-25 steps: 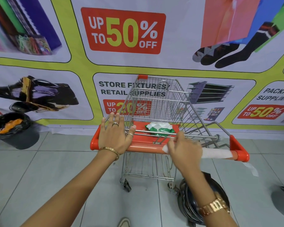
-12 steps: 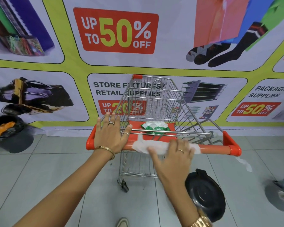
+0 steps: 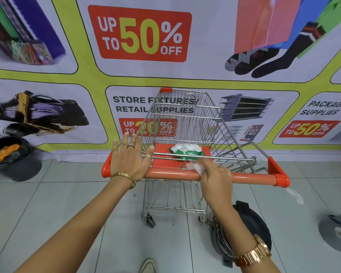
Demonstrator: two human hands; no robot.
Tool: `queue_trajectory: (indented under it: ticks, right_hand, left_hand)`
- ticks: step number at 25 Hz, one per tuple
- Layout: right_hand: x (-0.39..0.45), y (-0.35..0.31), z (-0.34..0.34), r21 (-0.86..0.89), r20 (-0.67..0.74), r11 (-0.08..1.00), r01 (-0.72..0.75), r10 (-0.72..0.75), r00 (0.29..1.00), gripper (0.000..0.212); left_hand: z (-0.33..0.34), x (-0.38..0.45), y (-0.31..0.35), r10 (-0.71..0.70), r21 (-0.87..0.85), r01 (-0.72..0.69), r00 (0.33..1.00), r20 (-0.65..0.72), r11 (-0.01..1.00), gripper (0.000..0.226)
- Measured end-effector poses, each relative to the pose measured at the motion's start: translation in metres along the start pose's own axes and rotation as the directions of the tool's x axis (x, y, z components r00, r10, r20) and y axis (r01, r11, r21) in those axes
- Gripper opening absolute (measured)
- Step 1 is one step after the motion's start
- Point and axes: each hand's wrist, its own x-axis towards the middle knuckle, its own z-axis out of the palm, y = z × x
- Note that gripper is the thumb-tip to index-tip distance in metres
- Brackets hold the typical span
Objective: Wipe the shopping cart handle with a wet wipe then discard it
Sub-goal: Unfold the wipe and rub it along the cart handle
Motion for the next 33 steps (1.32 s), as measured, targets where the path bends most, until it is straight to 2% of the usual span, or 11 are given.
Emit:
queue_trajectory:
  ticks: [2, 7, 11, 14, 17, 19, 22, 26, 28, 31, 33]
  right_hand:
    - [0.002, -0.016, 0.010, -0.020, 0.066, 0.999, 0.030, -0.028, 0.997, 0.023]
    - [-0.002, -0.053, 0.037, -0.141, 0.138, 0.978, 0.154, -0.134, 0.981, 0.039]
    - [-0.003, -0.051, 0.032, -0.021, 0.241, 0.940, 0.342, -0.327, 0.914, 0.025]
    - [-0.003, -0.033, 0.017, 0.151, 0.233, 0.879, 0.453, -0.476, 0.848, 0.025]
    - [-0.003, -0.020, 0.009, 0.208, 0.160, 0.903, 0.377, -0.411, 0.898, 0.025]
    - [-0.003, -0.028, 0.014, 0.149, 0.131, 0.929, 0.338, -0.357, 0.925, 0.022]
    - [-0.002, -0.047, 0.022, 0.059, 0.173, 0.918, 0.393, -0.397, 0.901, 0.024]
    - [0.004, -0.035, 0.014, 0.180, 0.234, 0.881, 0.438, -0.470, 0.851, 0.026]
    - [0.003, -0.026, 0.010, 0.230, 0.227, 0.889, 0.397, -0.445, 0.866, 0.024]
    - [0.005, -0.035, 0.013, 0.140, 0.187, 0.909, 0.393, -0.414, 0.891, 0.022]
    - [0.007, -0.043, 0.014, 0.092, 0.240, 0.912, 0.400, -0.410, 0.880, 0.022]
  left_hand:
    - [0.001, -0.001, 0.002, 0.004, 0.022, -0.004, 1.000, 0.000, 1.000, 0.072]
    - [0.002, 0.000, 0.002, -0.009, 0.011, 0.009, 1.000, 0.004, 1.000, 0.075]
    - [0.002, 0.001, -0.001, -0.011, -0.010, 0.011, 1.000, 0.002, 1.000, 0.066]
    - [0.000, 0.003, -0.004, -0.020, -0.033, 0.021, 1.000, 0.008, 0.999, 0.069]
    - [0.000, 0.002, -0.002, -0.022, -0.025, 0.022, 1.000, 0.012, 0.999, 0.068]
    - [0.001, 0.000, 0.002, -0.019, -0.011, 0.020, 1.000, 0.011, 1.000, 0.072]
    - [0.001, -0.002, 0.004, -0.015, -0.001, 0.015, 1.000, 0.005, 1.000, 0.068]
    - [0.000, 0.000, 0.000, -0.032, -0.017, 0.033, 0.999, 0.019, 0.999, 0.066]
    - [0.000, -0.002, 0.002, -0.031, -0.022, 0.031, 0.999, 0.013, 0.999, 0.067]
    - [0.001, -0.003, 0.008, -0.026, -0.017, 0.026, 1.000, 0.017, 1.000, 0.068]
    - [0.001, -0.002, 0.008, -0.031, -0.019, 0.031, 0.999, 0.018, 0.999, 0.068]
